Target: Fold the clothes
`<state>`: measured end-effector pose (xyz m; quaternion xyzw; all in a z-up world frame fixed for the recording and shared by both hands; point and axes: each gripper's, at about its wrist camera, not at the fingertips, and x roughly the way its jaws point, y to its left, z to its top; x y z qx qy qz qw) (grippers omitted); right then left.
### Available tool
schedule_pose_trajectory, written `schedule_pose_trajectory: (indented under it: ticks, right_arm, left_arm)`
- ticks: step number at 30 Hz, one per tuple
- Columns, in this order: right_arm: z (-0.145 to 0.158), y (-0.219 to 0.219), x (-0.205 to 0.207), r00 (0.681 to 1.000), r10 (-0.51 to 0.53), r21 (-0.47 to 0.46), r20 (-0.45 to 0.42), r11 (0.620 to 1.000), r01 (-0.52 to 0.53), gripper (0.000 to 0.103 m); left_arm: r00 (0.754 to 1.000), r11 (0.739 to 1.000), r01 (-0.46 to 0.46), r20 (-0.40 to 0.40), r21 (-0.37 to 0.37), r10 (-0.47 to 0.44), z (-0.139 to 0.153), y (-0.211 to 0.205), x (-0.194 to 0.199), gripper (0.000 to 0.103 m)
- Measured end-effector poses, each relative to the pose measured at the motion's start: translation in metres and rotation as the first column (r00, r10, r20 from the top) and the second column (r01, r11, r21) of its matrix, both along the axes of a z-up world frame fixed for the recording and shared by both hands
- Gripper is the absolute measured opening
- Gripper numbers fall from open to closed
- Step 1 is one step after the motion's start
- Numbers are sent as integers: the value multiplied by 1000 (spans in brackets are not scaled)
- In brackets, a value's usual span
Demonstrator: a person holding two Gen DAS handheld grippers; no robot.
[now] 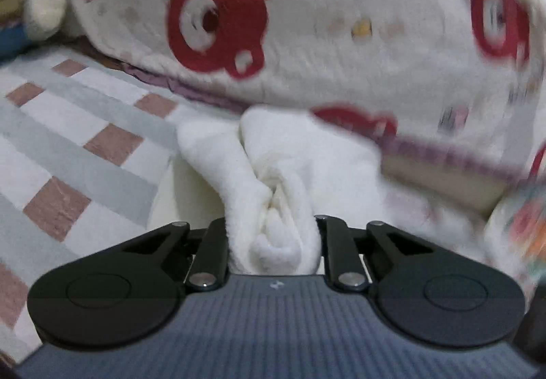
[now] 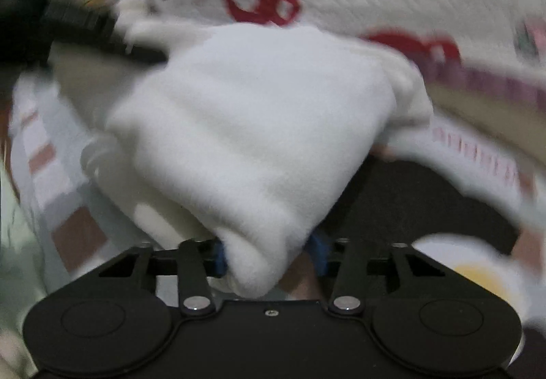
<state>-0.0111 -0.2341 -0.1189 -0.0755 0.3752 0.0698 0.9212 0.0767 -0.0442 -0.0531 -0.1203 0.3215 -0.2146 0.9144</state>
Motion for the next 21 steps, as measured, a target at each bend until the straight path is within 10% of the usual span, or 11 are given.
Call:
schedule_pose_trajectory:
  ticks: [3, 6, 9, 16, 21]
  right_arm:
    - [14, 34, -11, 984, 179, -288, -5, 942, -173, 31]
    - [16, 54, -14, 962, 267, -382, -58, 884, -269, 28]
    - [1, 52, -12, 950, 296, -387, -95, 869, -310, 24]
    - [-2, 47, -27, 916, 391, -392, -89, 832, -393, 22]
    - [7, 34, -27, 919, 377, -245, -118, 886, -394, 16]
  left_arm:
    - [998, 998, -56, 23, 7, 56, 7, 23, -7, 16]
    - [971, 991, -120, -214, -67, 103, -46, 48, 16, 15]
    - [964, 991, -118, -248, -70, 97, -54, 48, 22, 16]
    - [999, 981, -15, -44, 192, 24, -23, 19, 10, 16]
    - [975, 995, -63, -207, 82, 79, -54, 46, 26, 17]
